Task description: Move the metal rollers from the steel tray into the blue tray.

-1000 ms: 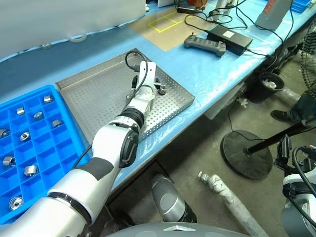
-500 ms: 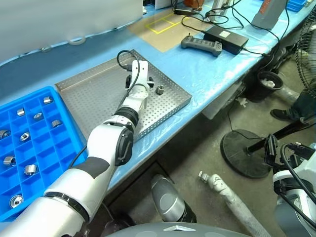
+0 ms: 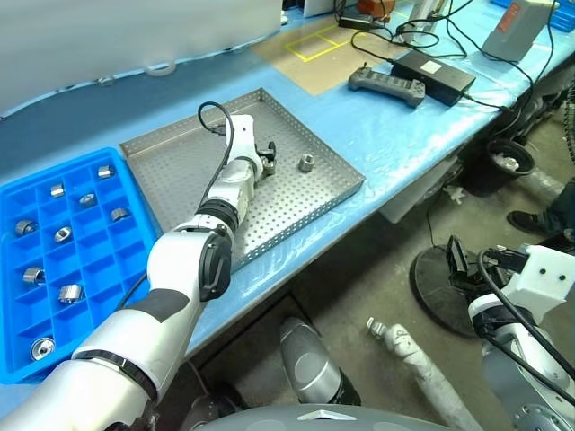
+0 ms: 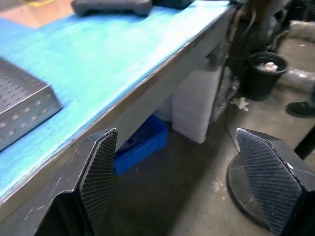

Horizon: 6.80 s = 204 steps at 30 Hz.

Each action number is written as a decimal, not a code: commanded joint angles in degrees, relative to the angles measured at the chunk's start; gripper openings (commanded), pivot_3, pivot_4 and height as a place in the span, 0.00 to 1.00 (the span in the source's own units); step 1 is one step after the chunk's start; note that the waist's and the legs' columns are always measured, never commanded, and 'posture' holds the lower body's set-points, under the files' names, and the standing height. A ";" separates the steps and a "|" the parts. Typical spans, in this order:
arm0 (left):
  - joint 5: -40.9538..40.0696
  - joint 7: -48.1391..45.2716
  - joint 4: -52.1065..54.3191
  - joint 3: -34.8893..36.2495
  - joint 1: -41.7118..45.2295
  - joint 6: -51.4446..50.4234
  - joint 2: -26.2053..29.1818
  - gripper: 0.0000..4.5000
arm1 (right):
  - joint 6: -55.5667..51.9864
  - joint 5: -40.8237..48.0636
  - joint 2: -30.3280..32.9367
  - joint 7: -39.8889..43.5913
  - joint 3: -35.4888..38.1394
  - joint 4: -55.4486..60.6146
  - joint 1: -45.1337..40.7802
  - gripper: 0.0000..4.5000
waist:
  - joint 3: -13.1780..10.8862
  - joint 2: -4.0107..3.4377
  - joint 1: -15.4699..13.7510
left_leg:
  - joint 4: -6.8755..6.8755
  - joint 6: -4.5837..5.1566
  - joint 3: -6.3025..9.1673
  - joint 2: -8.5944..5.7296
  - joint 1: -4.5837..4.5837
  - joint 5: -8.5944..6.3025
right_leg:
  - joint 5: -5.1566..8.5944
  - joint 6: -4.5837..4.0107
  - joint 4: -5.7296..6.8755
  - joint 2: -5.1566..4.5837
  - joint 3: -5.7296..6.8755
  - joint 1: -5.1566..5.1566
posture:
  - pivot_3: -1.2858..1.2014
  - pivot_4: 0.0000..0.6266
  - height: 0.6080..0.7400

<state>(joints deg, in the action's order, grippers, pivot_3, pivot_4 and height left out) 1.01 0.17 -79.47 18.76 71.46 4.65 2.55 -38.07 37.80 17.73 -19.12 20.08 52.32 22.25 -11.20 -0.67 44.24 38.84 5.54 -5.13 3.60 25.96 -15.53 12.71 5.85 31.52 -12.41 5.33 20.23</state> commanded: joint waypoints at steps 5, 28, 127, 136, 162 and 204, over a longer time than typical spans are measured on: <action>0.07 -2.67 2.07 -0.97 -2.39 2.38 1.78 0.99 | -1.97 -1.51 0.55 3.52 -0.40 -2.21 -3.77 0.90 | 0.00 0.00 -2.36 | 0.30 0.24 -0.01 0.02 0.07 -0.12 | -0.01 -0.04 0.15 0.00 -0.01 0.01 | 0.22 0.24 1.00; 5.61 -19.07 1.95 -10.15 -6.01 3.99 -1.58 0.99 | -3.65 -7.47 -2.75 8.96 -0.73 -6.10 -4.86 0.90 | 0.04 -0.02 -7.77 | 0.40 0.48 -0.11 0.14 0.09 0.06 | -0.18 -0.37 0.25 0.07 -0.41 0.08 | 0.23 0.24 1.00; -1.25 2.83 3.49 -8.56 -1.55 2.00 10.38 0.39 | 4.66 -9.92 -6.93 32.37 -15.55 -25.36 -40.84 0.90 | 0.00 -0.87 -45.01 | -4.10 -3.78 1.01 3.36 -0.41 5.83 | 1.70 -5.67 3.33 5.23 -0.77 0.79 | 0.40 0.24 1.00; -0.68 2.97 2.78 -8.22 -1.05 0.23 10.40 0.39 | 4.53 -10.19 -6.94 31.53 -15.94 -24.61 -40.02 0.90 | 0.00 -0.87 -44.96 | -4.10 -3.69 0.86 3.46 -0.41 5.90 | 1.63 -5.79 3.33 5.23 -0.80 0.88 | 0.40 0.24 1.00; 1.66 3.36 1.35 -5.66 2.41 -2.60 9.26 0.39 | 3.93 -11.06 -6.81 30.25 -17.50 -24.13 -39.58 0.90 | 0.00 -0.86 -44.88 | -4.10 -3.63 0.63 3.60 -0.41 5.94 | 1.54 -5.87 3.32 5.27 -0.92 0.97 | 0.38 0.24 1.00; -1.37 10.65 2.96 0.55 0.02 -0.53 10.31 0.39 | 3.59 -14.17 -6.33 31.78 -19.98 -26.04 -37.09 0.90 | 0.82 0.98 -43.34 | -2.71 -4.15 -0.97 3.34 -4.18 2.03 | 0.69 -6.85 3.11 7.70 -4.73 0.94 | 0.39 0.24 1.00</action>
<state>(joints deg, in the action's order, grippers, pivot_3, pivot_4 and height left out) -0.30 9.73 -78.40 19.74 70.92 3.28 12.56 -35.09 23.66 11.11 12.30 0.07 25.48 -14.79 -10.37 0.31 0.89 36.12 1.43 -6.14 6.94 21.80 -13.47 13.40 -1.00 34.64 -4.73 0.61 21.19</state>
